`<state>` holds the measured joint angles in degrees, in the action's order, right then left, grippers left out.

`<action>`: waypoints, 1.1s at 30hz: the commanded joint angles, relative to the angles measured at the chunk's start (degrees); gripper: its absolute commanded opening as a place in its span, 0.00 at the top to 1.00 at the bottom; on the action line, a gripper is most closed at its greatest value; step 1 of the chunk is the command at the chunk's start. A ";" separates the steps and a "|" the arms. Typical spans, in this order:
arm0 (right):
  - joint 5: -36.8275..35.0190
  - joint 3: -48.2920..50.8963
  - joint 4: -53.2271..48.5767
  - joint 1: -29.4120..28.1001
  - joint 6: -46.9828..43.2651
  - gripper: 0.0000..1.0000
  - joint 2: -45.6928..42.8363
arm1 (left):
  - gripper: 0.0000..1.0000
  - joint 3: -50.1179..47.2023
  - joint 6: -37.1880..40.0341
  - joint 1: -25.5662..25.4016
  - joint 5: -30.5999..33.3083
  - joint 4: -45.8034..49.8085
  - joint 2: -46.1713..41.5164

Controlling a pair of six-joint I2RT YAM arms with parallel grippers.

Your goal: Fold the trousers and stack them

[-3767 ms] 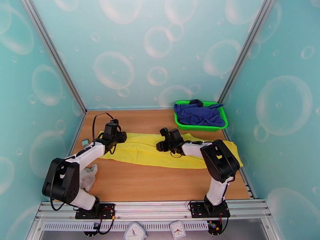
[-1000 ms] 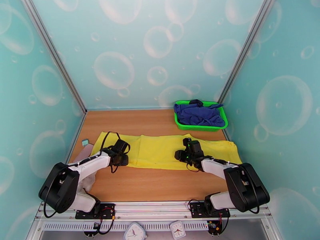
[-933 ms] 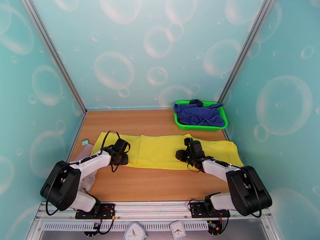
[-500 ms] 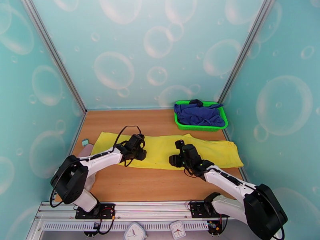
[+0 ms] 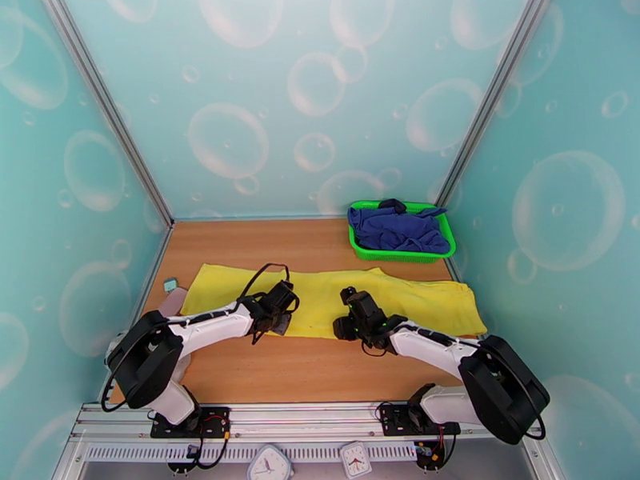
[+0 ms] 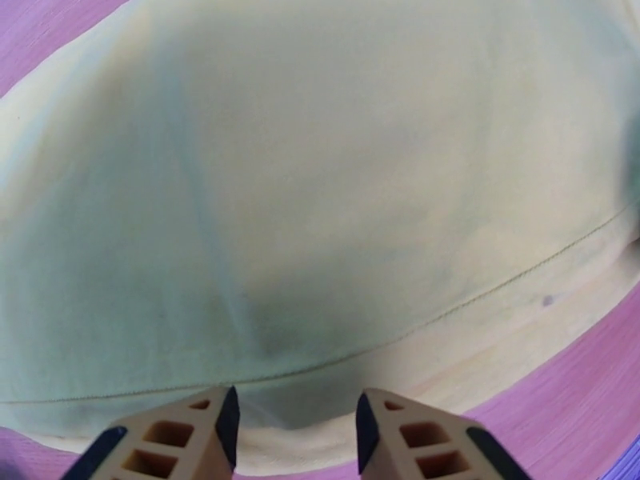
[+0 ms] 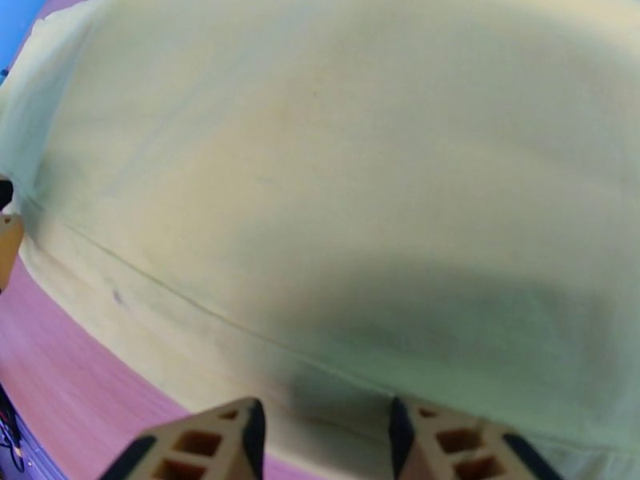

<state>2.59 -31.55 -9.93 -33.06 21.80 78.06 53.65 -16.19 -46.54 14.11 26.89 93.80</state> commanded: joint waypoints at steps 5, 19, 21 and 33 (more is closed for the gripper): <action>-3.65 -2.53 -1.05 -1.31 -0.31 0.53 2.39 | 0.70 0.91 0.48 -0.48 1.84 1.06 1.38; -2.45 -3.87 -0.61 -1.39 -0.65 0.85 5.17 | 0.89 1.03 -0.02 -0.39 3.29 0.70 1.57; -2.40 -4.20 -0.72 -1.44 -0.75 0.92 5.14 | 0.84 1.04 -0.31 -0.39 3.33 0.71 1.39; -2.53 -5.58 -2.83 -2.22 -0.80 1.00 1.70 | 0.55 -0.22 -0.17 -0.39 2.83 -1.77 1.50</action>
<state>-0.32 -35.27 -12.08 -34.33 21.37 81.91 53.63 -16.29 -46.54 16.56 26.70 94.43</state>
